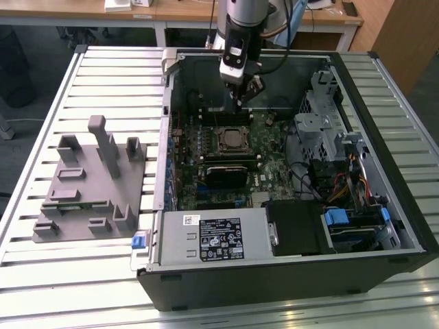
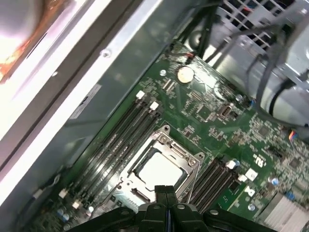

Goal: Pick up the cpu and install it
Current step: 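Install the first cpu locking lever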

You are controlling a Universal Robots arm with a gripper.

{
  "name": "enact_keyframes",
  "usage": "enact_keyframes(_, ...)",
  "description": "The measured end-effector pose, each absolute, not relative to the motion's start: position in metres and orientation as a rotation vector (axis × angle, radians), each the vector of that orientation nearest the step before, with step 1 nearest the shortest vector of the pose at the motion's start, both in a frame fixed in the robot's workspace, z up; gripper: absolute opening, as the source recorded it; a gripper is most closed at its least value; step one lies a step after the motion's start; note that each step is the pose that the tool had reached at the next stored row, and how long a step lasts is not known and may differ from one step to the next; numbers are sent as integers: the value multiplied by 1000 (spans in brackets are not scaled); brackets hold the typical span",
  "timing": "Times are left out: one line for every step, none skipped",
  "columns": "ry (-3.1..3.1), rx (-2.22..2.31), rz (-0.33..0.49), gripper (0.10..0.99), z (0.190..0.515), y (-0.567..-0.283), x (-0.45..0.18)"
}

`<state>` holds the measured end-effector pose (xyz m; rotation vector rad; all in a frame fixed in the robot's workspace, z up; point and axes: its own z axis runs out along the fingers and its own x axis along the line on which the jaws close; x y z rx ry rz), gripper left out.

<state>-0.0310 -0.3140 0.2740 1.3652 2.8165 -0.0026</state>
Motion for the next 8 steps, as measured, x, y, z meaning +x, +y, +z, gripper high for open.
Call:
enact_keyframes(2829, 1340, -2, 106, 274, -314, -31)
enact_keyframes(2841, 1314, -3, 106, 274, -314, -31)
enact_keyframes(2852, 1289, -2, 106, 274, -314, -31)
enact_keyframes(2864, 1263, -2, 106, 274, -314, -31)
enact_keyframes(2875, 1238, -2, 106, 274, -314, -31)
enact_keyframes(2886, 1211, -2, 106, 274, -314, -31)
enact_keyframes(2897, 1185, -1, 106, 274, -314, -31)
enact_keyframes(2907, 1160, -1, 106, 274, -314, -31)
